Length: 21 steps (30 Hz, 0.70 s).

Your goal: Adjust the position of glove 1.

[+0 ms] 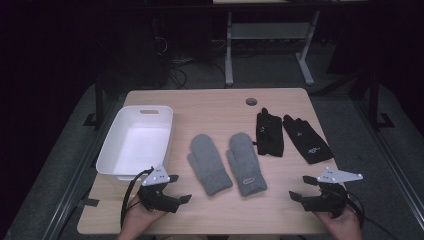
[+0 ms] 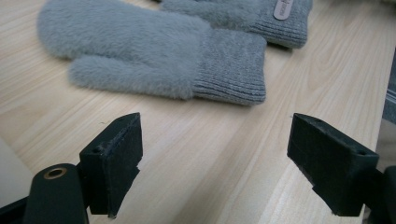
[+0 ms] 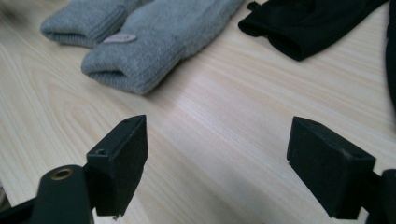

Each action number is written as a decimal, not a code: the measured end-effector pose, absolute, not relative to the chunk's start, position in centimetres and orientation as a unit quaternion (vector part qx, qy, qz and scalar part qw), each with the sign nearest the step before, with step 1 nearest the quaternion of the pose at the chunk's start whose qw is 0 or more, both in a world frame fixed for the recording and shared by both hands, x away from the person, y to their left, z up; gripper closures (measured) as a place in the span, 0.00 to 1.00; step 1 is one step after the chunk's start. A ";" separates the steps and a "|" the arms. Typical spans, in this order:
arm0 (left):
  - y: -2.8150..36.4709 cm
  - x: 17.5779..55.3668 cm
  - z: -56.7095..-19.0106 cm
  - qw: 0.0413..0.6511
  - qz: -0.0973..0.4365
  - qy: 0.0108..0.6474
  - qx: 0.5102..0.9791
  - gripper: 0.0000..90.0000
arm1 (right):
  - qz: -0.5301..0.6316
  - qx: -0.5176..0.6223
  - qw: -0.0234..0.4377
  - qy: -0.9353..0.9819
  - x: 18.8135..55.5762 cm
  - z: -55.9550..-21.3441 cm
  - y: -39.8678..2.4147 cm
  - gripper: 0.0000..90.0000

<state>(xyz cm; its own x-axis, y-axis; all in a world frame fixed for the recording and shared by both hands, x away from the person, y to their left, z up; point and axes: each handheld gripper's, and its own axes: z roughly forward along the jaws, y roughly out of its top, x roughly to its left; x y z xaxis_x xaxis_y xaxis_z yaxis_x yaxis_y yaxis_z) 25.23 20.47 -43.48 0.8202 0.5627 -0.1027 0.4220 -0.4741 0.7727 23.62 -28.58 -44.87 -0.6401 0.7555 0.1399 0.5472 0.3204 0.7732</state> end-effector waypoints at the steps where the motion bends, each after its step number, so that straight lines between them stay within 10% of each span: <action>1: 20.4 25.2 -43.5 0.424 0.082 0.286 0.855 0.20 | 0.425 0.402 0.126 0.801 23.7 -44.7 -28.6 0.22; 21: 17.0 24.5 -44.2 0.408 0.067 0.238 0.879 0.20 | 0.417 0.362 0.095 0.828 26.5 -42.5 -24.6 0.20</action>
<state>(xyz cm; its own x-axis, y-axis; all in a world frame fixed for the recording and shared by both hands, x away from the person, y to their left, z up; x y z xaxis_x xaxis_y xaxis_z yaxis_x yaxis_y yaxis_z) 24.47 16.99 -44.22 0.8777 0.4731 -0.0764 0.3635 -0.5531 0.7496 26.52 -24.56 -42.52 -0.7200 0.6790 0.1436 0.5200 0.3908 0.7595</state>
